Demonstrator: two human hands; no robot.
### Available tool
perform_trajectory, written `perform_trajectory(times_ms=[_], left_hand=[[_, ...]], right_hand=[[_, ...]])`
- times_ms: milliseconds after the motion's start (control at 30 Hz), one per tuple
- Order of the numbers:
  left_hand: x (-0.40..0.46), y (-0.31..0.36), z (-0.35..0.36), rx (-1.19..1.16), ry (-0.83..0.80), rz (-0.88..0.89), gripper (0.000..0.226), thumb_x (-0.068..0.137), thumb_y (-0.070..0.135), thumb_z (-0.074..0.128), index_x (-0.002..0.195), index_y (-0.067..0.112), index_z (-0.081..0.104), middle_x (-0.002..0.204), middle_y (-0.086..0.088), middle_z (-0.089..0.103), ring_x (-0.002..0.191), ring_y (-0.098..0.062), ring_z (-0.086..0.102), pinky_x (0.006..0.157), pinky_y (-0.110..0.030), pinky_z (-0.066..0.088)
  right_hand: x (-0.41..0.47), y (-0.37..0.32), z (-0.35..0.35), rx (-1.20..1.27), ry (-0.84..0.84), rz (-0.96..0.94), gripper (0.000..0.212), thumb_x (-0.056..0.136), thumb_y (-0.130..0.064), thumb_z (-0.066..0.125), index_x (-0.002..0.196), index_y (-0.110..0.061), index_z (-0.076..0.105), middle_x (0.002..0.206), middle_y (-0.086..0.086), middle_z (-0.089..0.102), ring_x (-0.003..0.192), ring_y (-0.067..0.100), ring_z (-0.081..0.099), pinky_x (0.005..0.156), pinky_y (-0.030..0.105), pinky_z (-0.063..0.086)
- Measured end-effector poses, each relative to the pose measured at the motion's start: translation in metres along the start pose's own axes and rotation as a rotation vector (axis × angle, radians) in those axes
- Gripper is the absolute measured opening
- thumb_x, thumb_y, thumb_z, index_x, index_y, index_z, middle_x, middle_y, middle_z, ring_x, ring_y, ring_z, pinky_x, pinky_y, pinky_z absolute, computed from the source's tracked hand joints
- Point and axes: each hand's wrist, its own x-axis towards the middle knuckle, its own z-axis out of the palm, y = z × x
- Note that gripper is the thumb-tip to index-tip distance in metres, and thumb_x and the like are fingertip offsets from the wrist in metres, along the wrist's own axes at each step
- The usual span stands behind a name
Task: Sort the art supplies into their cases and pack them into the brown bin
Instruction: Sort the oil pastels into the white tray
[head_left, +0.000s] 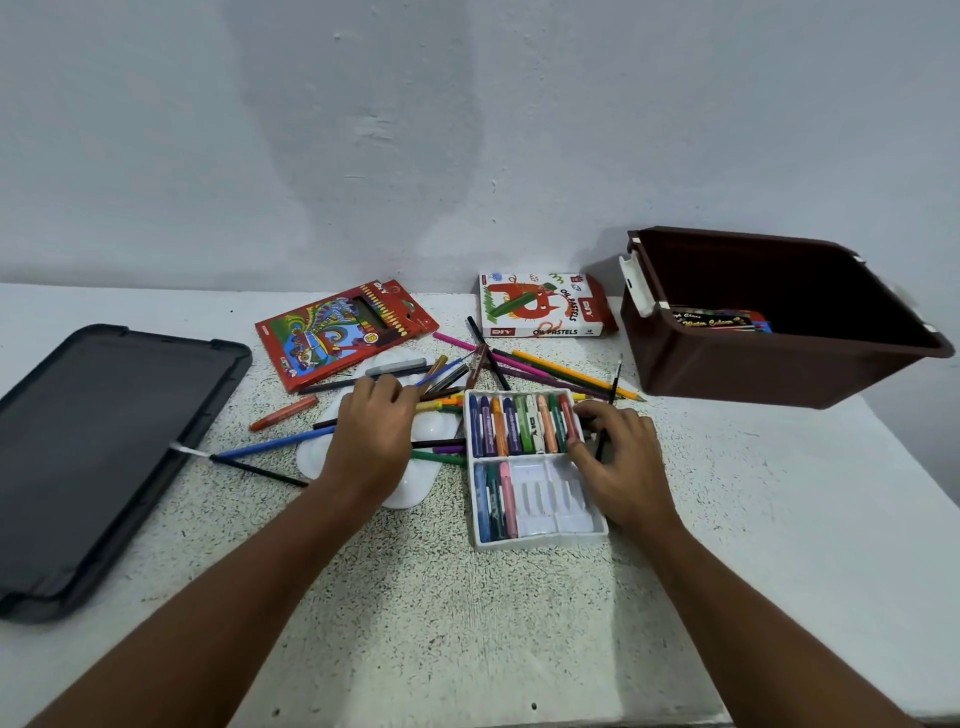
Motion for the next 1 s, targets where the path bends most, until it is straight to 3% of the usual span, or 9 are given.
perform_trajectory(times_ms=[67, 233, 333, 533, 767, 1000], left_hand=[[0.003, 0.015, -0.006, -0.03, 0.023, 0.086, 0.017, 0.082, 0.0, 0.055, 0.093, 0.004, 0.066, 0.088, -0.015, 0.062, 0.08, -0.03, 0.053, 0.064, -0.035, 0.038], [-0.004, 0.061, -0.017, -0.112, -0.042, 0.528, 0.021, 0.087, 0.013, 0.052, 0.097, 0.01, 0.069, 0.098, -0.007, 0.066, 0.089, -0.022, 0.058, 0.071, -0.032, 0.043], [-0.01, 0.071, -0.016, -0.117, -0.144, 0.691, 0.021, 0.077, 0.011, 0.07, 0.097, 0.011, 0.069, 0.098, -0.005, 0.067, 0.089, -0.021, 0.059, 0.072, -0.031, 0.044], [-0.013, 0.071, -0.01, -0.126, -0.191, 0.729, 0.02, 0.078, 0.009, 0.073, 0.098, 0.01, 0.07, 0.099, -0.005, 0.065, 0.089, -0.022, 0.056, 0.07, -0.03, 0.043], [-0.018, 0.073, -0.009, -0.214, -0.214, 0.642, 0.026, 0.076, 0.009, 0.076, 0.101, 0.011, 0.072, 0.104, -0.012, 0.065, 0.093, -0.024, 0.058, 0.071, -0.033, 0.051], [-0.022, 0.073, -0.01, -0.211, -0.159, 0.639, 0.022, 0.075, 0.008, 0.076, 0.096, 0.013, 0.075, 0.093, -0.006, 0.069, 0.086, -0.021, 0.059, 0.071, -0.025, 0.03]], right_hand=[[0.0, 0.0, 0.0, 0.011, -0.004, 0.006, 0.039, 0.078, -0.043, 0.054, 0.116, -0.036, 0.057, 0.1, -0.008, 0.055, 0.096, 0.012, 0.042, 0.078, 0.034, 0.036], [0.0, 0.001, -0.001, 0.031, 0.002, 0.005, 0.038, 0.077, -0.04, 0.055, 0.115, -0.037, 0.056, 0.101, -0.009, 0.056, 0.095, 0.011, 0.041, 0.079, 0.035, 0.039], [0.0, 0.0, -0.001, 0.026, 0.008, -0.004, 0.038, 0.078, -0.04, 0.054, 0.116, -0.036, 0.057, 0.1, -0.009, 0.056, 0.094, 0.011, 0.041, 0.078, 0.035, 0.039], [0.0, 0.001, 0.0, 0.012, 0.005, 0.002, 0.042, 0.076, -0.045, 0.05, 0.116, -0.036, 0.056, 0.101, -0.009, 0.056, 0.096, 0.013, 0.042, 0.08, 0.037, 0.039], [0.0, 0.003, 0.001, 0.015, 0.009, -0.002, 0.042, 0.076, -0.046, 0.05, 0.116, -0.036, 0.057, 0.099, -0.009, 0.057, 0.094, 0.013, 0.042, 0.08, 0.037, 0.04], [0.0, 0.001, 0.0, 0.018, 0.005, -0.003, 0.039, 0.078, -0.042, 0.054, 0.116, -0.036, 0.057, 0.1, -0.009, 0.056, 0.094, 0.011, 0.041, 0.08, 0.036, 0.039]])
